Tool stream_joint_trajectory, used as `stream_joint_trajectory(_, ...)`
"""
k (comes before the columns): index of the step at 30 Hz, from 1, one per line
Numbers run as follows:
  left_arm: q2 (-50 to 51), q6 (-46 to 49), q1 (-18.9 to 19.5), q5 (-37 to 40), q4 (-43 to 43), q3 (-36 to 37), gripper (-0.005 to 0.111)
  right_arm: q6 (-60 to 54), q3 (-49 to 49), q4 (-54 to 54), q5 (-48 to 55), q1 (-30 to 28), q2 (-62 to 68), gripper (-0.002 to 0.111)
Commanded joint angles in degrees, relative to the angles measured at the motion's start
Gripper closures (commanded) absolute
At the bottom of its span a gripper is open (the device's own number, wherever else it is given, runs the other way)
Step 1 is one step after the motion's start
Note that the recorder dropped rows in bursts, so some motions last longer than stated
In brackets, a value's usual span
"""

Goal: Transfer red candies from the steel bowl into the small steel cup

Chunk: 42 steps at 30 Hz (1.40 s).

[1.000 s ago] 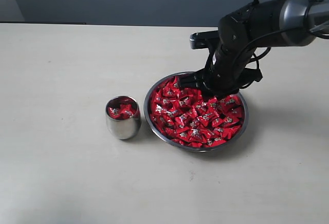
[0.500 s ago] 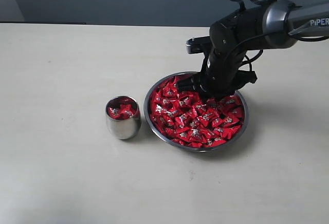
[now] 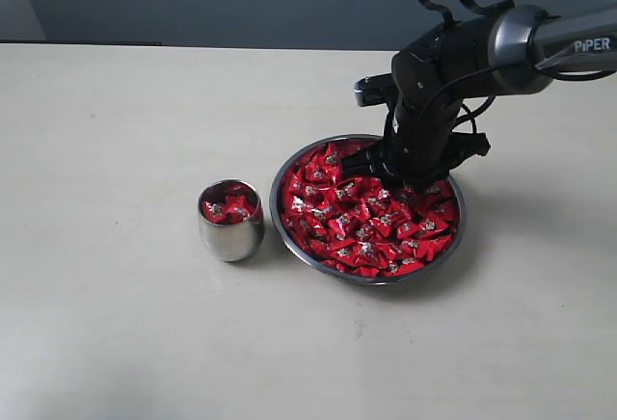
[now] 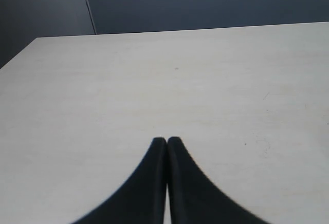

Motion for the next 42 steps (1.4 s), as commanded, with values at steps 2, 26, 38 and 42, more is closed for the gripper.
stream_joint_trajectory(2,-0.27,-0.08,-0.38,-0.45,0.11,0.26,0.106,0.2,-0.4,2.21,0.6,-0.36,0.69,0.075)
stream_joint_trajectory(26,-0.27,-0.08,-0.38,-0.45,0.11,0.26,0.106,-0.01,-0.4,3.06,-1.84,-0.36,2.92,0.078)
stream_joint_trajectory(38,-0.27,-0.08,-0.38,-0.45,0.11,0.26,0.106,-0.01,-0.4,0.83,-1.82,-0.36,1.19,0.109)
stream_joint_trajectory(42,-0.27,-0.08,-0.38,-0.45,0.11,0.26,0.106,-0.01,-0.4,-1.14,-1.82,-0.36,-1.24,0.109)
